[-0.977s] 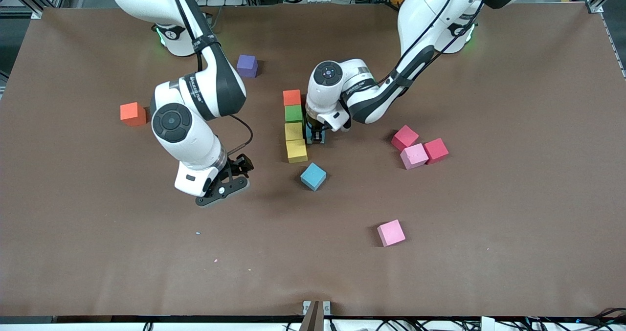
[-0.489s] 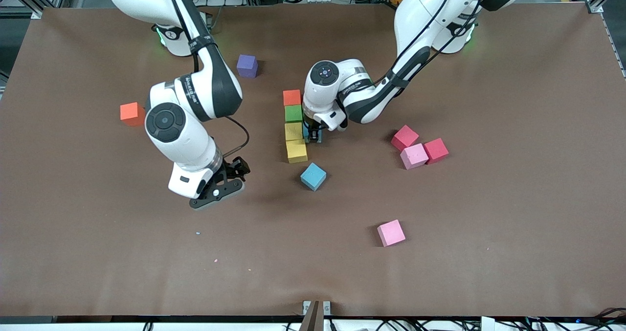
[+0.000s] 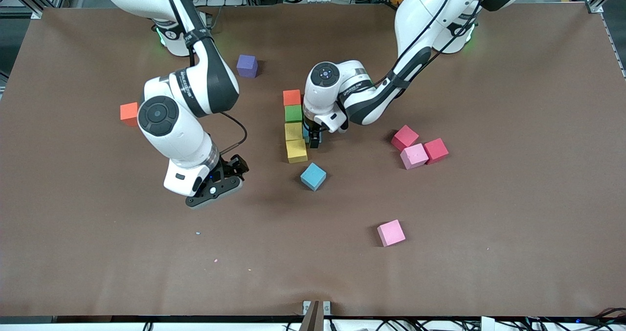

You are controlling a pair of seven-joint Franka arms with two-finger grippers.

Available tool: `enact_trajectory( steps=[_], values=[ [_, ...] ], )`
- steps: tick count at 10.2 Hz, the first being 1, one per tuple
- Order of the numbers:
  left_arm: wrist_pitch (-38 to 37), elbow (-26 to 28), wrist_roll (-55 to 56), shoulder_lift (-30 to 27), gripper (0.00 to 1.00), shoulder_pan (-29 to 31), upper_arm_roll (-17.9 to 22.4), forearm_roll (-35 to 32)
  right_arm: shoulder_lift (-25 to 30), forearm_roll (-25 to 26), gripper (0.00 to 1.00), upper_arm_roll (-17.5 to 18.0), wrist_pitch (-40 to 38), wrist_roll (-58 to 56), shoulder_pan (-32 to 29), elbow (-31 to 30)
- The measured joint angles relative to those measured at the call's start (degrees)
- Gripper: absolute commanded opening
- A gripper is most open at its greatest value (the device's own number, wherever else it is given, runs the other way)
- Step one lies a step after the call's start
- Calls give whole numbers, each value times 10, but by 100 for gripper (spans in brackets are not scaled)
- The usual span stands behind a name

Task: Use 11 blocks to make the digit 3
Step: 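Lower the cyan cube beside the yellow cube and open the left gripper, then move the left gripper over the pink cube cluster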

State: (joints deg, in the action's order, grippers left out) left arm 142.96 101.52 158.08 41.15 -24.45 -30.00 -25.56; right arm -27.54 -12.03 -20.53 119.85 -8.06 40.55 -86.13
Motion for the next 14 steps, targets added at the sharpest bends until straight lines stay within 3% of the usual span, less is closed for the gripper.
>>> enact_trajectory(
  steps=[6,14],
  values=[
    [-89,-7,-21,-100,100,12,-12,-1,13,0,100,8,0,0,-22,-3],
    [-134,-5,-228,-106,100,183,-21,-1,13,0,100,10,4,-1,-39,-8]
  ],
)
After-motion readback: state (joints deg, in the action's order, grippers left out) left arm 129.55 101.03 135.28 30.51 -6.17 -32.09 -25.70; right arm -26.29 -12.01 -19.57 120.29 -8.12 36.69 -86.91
